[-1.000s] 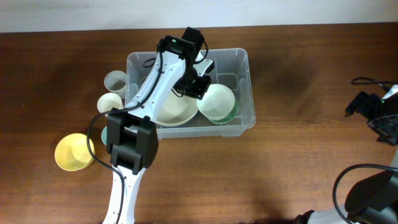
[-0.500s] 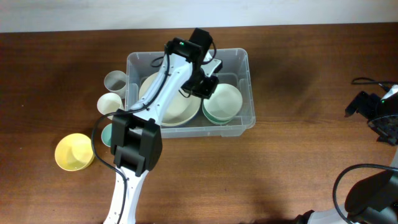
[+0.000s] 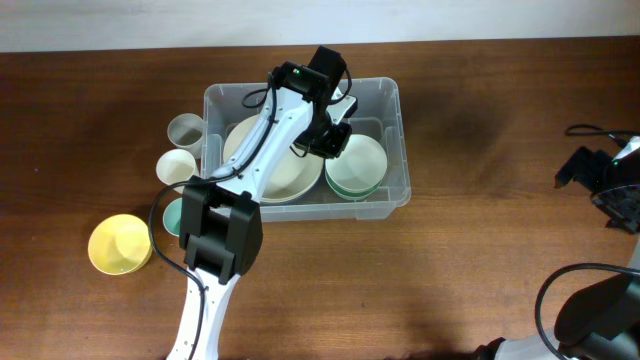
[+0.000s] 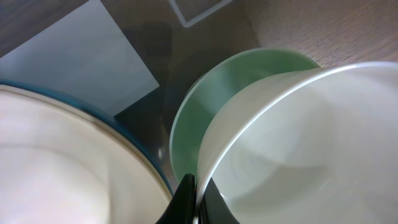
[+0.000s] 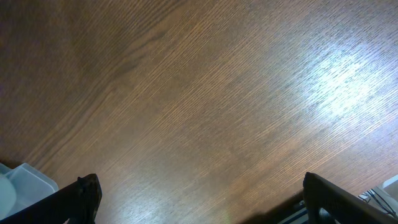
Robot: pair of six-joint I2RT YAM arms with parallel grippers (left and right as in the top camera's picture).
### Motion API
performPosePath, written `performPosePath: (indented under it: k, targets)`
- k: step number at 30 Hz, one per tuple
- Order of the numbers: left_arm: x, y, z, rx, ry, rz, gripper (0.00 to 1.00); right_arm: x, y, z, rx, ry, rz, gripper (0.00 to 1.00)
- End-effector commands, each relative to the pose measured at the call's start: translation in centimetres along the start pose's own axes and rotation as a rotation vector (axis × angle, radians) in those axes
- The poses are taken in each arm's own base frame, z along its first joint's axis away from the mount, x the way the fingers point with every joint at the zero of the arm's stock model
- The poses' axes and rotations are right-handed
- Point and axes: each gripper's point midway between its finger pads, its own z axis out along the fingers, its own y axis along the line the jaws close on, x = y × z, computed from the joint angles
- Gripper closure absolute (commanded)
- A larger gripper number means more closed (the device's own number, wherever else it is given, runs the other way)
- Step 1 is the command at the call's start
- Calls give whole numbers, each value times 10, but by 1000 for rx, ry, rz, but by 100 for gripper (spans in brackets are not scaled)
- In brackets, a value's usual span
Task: Pack container
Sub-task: 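Open the left gripper to release the cream bowl and withdraw left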
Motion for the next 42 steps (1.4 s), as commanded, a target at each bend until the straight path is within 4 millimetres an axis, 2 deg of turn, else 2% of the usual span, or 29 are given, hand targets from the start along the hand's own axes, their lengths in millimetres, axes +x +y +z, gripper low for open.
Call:
performPosePath:
  k: [1, 4, 6, 10, 14, 16, 18, 20, 22, 25, 26, 27, 28, 30, 33, 35, 39, 42]
  targets:
    - [-1, 2, -2, -11, -9, -10, 95, 1, -1, -4, -1, -12, -5, 1]
    - [-1, 2, -1, -11, -7, -10, 91, 1, -1, -4, -1, -12, -5, 1]
    - [-1, 2, -1, -11, -7, -10, 83, 1, -1, -4, 0, -12, -5, 1]
    - [-2, 2, -1, -11, -9, -9, 76, 1, -1, -4, -1, -12, -5, 1]
    - [-3, 2, -1, -11, -15, -8, 63, 1, -1, -4, -1, -12, -6, 1]
    - [-4, 2, -1, -12, -20, -7, 62, 1, -1, -4, -1, -12, -6, 1]
    - [-8, 3, -4, -12, -34, -6, 55, 1, -1, -4, -1, -12, -5, 1]
    - [-15, 5, -13, -13, -64, -6, 47, 1, -1, -4, -1, -12, -6, 1]
    - [-26, 9, -29, -16, -113, -9, 34, 1, -1, -4, -1, -12, -6, 1]
    - [-47, 23, -73, -30, -224, -27, 7, 1, -1, -4, -1, -12, -5, 1]
    - [-51, 30, -90, -41, -258, -39, 2, 1, -1, -4, -1, -12, -5, 1]
    - [-52, 43, -114, -66, -295, -64, 1, 1, -1, -4, -1, -12, -6, 1]
    - [-50, 55, -129, -92, -312, -96, 1, 1, -1, -4, -1, -12, -5, 1]
    - [-39, 80, -156, -153, -330, -182, 1, 1, -1, -4, -1, -12, -6, 1]
    - [-13, 121, -193, -224, -340, -314, 1, 1, -1, -4, -1, -12, -5, 1]
    - [5, 144, -212, -244, -341, -380, 1, 1, -1, -4, -1, -12, -5, 1]
    - [30, 191, -241, -253, -389, -510, 1, 1, -1, -4, -1, -12, -6, 1]
    - [47, 222, -252, -264, -407, -598, 1, 1, -1, -4, -1, -12, -5, 1]
